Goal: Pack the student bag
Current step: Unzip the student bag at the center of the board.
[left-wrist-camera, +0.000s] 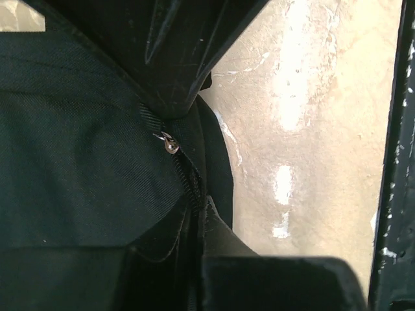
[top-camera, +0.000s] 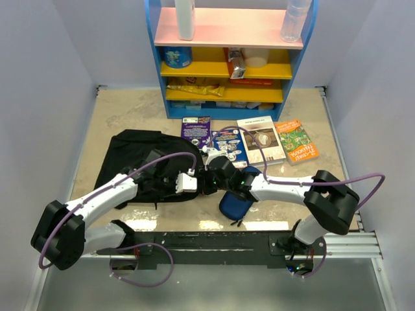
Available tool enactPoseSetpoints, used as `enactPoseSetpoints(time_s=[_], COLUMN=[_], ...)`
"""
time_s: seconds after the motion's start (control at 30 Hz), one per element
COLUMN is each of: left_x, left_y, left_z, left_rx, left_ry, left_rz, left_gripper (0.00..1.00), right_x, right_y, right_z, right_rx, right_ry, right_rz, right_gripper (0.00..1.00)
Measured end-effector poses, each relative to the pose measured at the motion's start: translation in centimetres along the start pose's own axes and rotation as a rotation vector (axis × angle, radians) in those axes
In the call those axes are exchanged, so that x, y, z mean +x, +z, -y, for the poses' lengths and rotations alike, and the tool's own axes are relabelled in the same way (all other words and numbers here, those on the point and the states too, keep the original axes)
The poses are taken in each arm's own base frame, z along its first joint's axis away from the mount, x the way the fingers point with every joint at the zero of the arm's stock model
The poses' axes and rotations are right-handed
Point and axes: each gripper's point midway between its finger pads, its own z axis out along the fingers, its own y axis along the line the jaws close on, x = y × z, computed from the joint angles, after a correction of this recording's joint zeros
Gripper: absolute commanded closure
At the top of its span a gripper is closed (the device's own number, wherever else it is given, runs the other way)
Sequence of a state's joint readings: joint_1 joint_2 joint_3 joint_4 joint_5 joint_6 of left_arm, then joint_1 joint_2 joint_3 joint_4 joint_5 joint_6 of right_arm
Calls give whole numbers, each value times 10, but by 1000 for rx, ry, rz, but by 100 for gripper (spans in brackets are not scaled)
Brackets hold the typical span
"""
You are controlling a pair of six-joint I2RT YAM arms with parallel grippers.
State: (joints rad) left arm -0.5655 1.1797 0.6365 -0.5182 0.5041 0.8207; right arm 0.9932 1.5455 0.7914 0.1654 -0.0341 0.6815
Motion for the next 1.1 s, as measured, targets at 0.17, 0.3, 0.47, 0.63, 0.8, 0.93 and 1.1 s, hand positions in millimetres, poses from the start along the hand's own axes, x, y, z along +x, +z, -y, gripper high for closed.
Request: enactPoseSetpoints(time_s=[0.17,0.3,0.47,0.63,0.8,0.93,1.1], left_x=[0,-4,-16,-22,-23,-17,-9], left_y=[-1,-5,-16,-24,-36,-42,-41], left_z=[-1,-1,-6,-4,2,11,20], left_rx=[-3,11,19,36,34,48,71], left_ry=[10,40,106,189,321,412,516], left_rz=[-5,-6,2,11,9,-4,-13], left_gripper=[100,100,100,100,100,100,100], right_x=[5,4,-7,-21,-31,-27,-25], right_y=[-1,-3,-6,-9,0,2,-2], right_z=[3,7,13,13,20,23,28], right_rx=[7,19,29,32,68,87,119], right_ry=[-6,-36,-42,-35,-49,-66,-83], right_rz=[-23,-42,-54,-78,-128,-175,-209], right_gripper=[100,100,100,100,100,100,100])
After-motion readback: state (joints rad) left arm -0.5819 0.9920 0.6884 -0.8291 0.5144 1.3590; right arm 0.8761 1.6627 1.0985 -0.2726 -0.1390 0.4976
